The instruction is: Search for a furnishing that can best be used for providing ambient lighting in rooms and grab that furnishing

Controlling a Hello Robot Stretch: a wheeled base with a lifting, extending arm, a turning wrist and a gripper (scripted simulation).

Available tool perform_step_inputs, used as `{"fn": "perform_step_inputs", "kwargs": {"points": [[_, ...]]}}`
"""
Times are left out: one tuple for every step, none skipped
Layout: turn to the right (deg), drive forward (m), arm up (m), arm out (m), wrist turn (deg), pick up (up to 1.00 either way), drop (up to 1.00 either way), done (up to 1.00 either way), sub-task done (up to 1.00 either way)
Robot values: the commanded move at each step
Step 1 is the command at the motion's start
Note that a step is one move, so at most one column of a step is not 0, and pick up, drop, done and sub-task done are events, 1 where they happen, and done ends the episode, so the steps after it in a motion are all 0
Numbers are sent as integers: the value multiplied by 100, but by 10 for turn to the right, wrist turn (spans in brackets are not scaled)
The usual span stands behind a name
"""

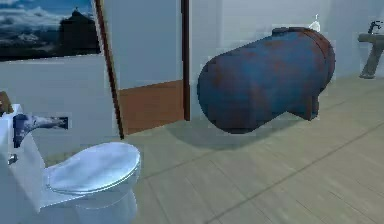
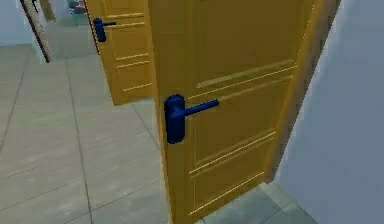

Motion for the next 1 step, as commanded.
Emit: {"fn": "perform_step_inputs", "kwargs": {"points": [[150, 0, 0, 0, 0, 0, 0, 0, 0]]}}
